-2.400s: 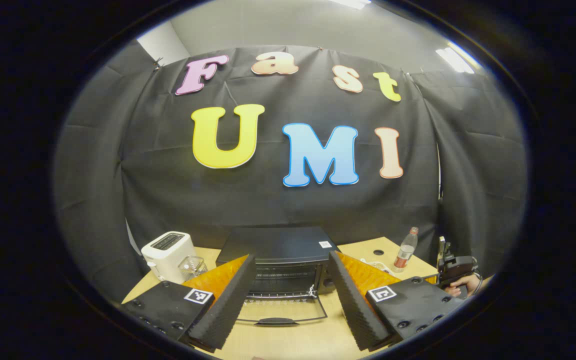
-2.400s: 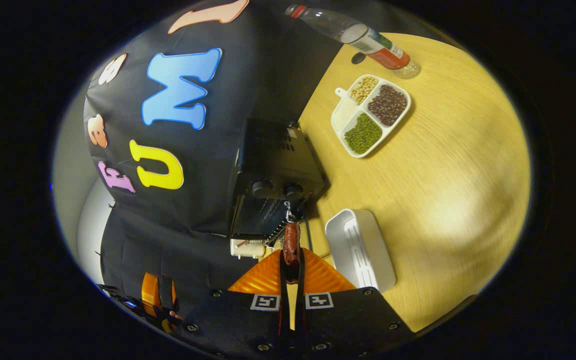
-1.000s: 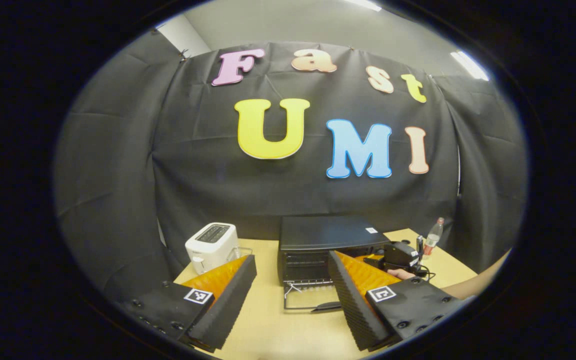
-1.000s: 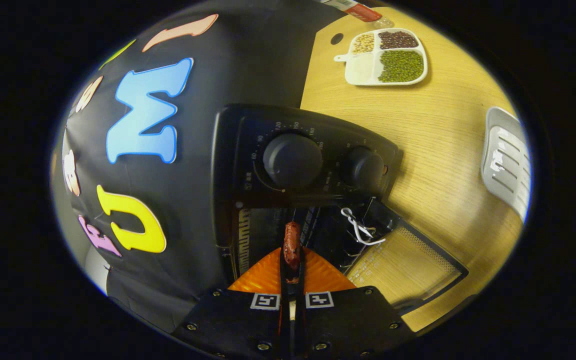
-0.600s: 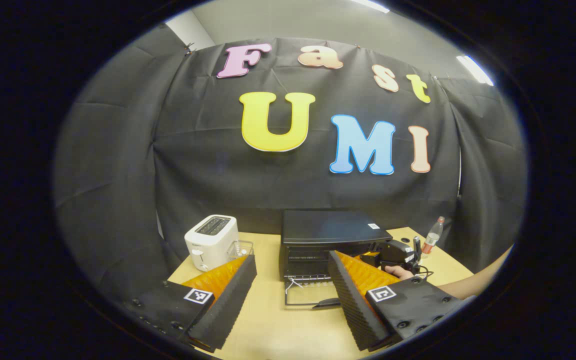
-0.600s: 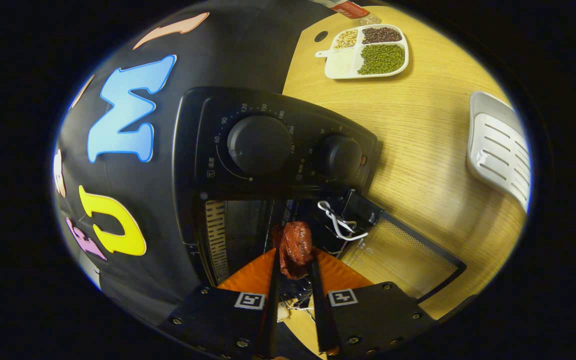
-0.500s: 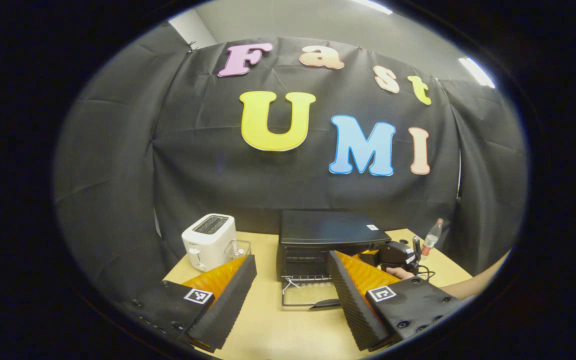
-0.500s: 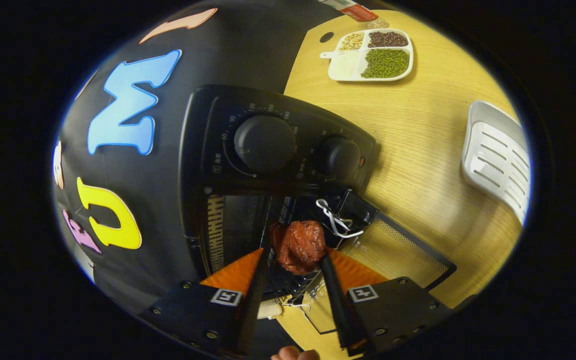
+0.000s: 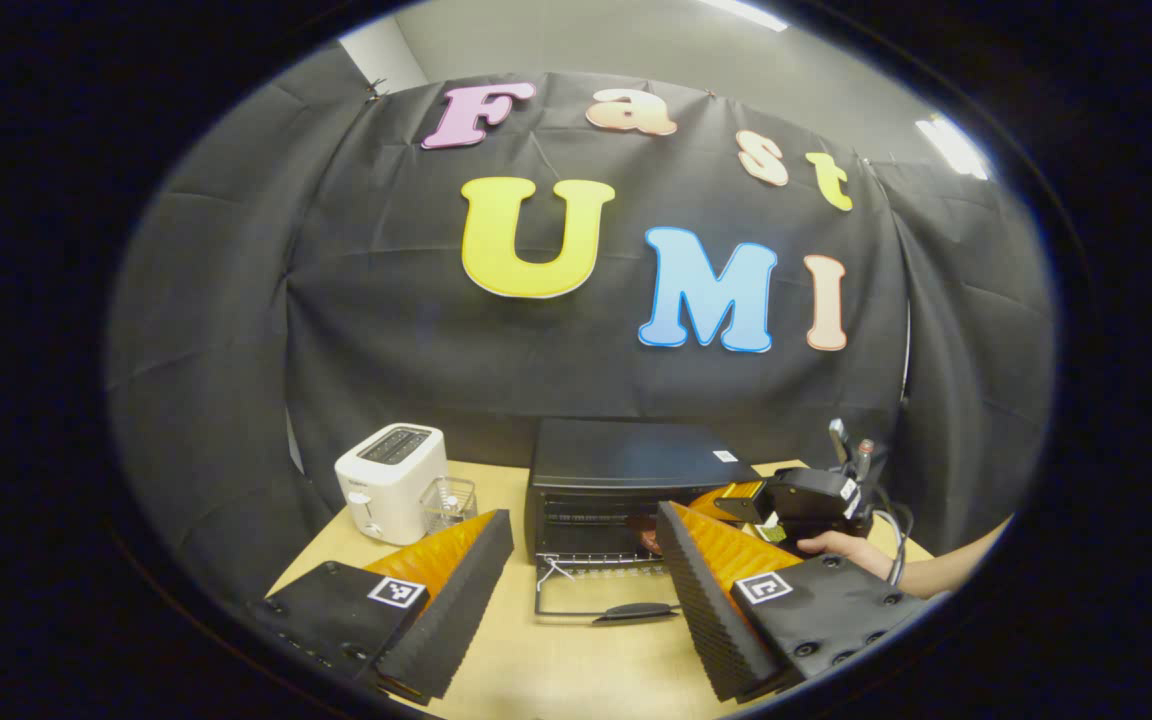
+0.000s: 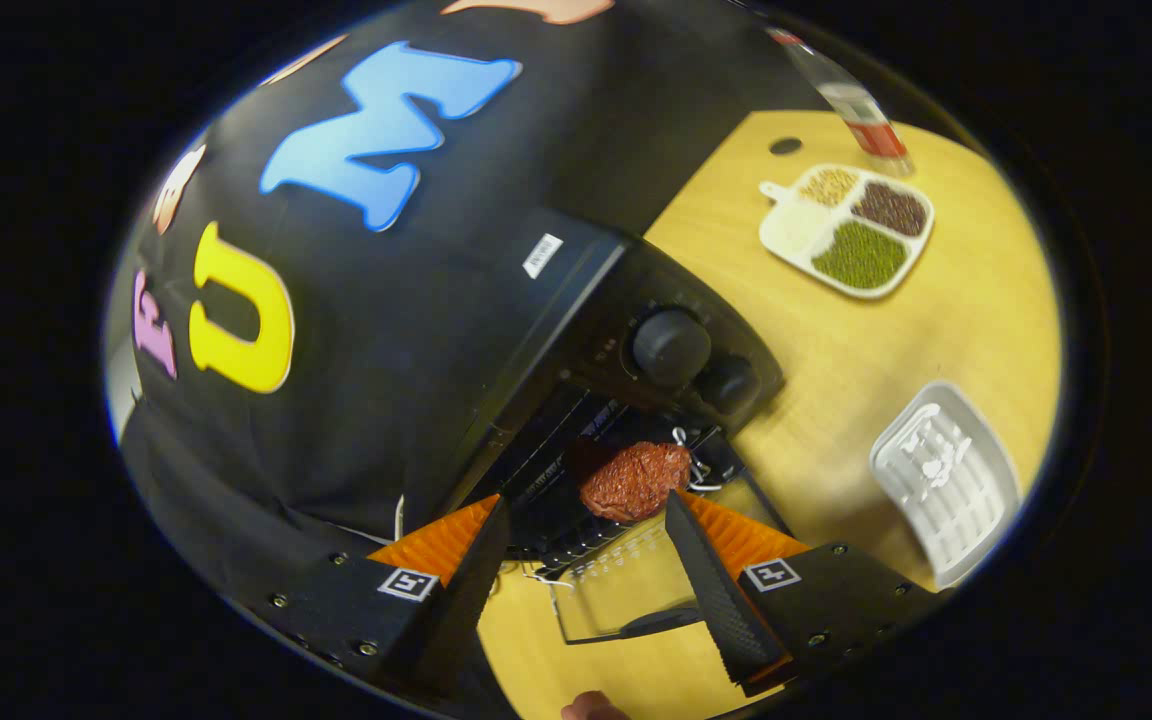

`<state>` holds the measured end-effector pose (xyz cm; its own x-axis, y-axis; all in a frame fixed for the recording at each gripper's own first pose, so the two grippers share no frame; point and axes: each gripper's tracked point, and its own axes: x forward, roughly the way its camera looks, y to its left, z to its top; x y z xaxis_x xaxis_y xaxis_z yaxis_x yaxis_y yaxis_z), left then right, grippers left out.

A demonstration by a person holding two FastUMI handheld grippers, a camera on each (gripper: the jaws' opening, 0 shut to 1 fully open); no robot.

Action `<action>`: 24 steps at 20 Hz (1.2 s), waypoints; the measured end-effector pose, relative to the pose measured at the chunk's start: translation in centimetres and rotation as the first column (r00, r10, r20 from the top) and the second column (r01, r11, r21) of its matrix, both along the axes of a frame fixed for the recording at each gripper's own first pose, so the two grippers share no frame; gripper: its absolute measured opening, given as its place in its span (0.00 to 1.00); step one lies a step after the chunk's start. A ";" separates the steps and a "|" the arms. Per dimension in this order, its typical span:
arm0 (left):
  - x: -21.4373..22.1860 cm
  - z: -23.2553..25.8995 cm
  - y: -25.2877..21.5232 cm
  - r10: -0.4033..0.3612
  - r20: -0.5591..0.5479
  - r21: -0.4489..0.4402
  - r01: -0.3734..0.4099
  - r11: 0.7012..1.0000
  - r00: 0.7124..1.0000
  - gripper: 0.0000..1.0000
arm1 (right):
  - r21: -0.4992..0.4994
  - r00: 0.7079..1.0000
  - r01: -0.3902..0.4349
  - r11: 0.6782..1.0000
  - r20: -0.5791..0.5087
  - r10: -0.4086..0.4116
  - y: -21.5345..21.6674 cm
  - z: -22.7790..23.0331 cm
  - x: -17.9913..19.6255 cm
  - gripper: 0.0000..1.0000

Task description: Open the electric oven with the left hand, put the food in, and close the electric oven.

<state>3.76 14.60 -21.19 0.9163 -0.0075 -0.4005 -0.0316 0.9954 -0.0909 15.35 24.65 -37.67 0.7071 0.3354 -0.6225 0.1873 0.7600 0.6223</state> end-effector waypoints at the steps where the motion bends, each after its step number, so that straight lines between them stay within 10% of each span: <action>1: -0.1 -0.2 -0.3 -0.004 -0.004 -0.002 0.004 1.000 1.000 0.99 | -0.076 0.998 -0.038 0.996 0.047 0.041 -0.4 1.1 -0.1 0.95; 7: 1.0 -1.4 -2.4 -0.042 -0.014 -0.003 0.042 0.999 0.999 0.99 | -0.422 0.899 -0.146 0.895 0.321 0.298 -2.3 10.8 -0.8 0.92; 17: 2.2 -3.8 -4.8 -0.071 -0.069 -0.030 0.069 0.997 0.995 0.97 | -0.508 0.708 0.090 0.857 0.637 0.304 -8.8 26.6 -3.4 0.92; 24: -0.3 -14.8 -7.4 -0.054 -0.388 -0.099 0.017 0.995 0.920 0.99 | -0.484 0.689 0.149 0.862 0.676 0.261 -12.9 30.5 -3.8 0.92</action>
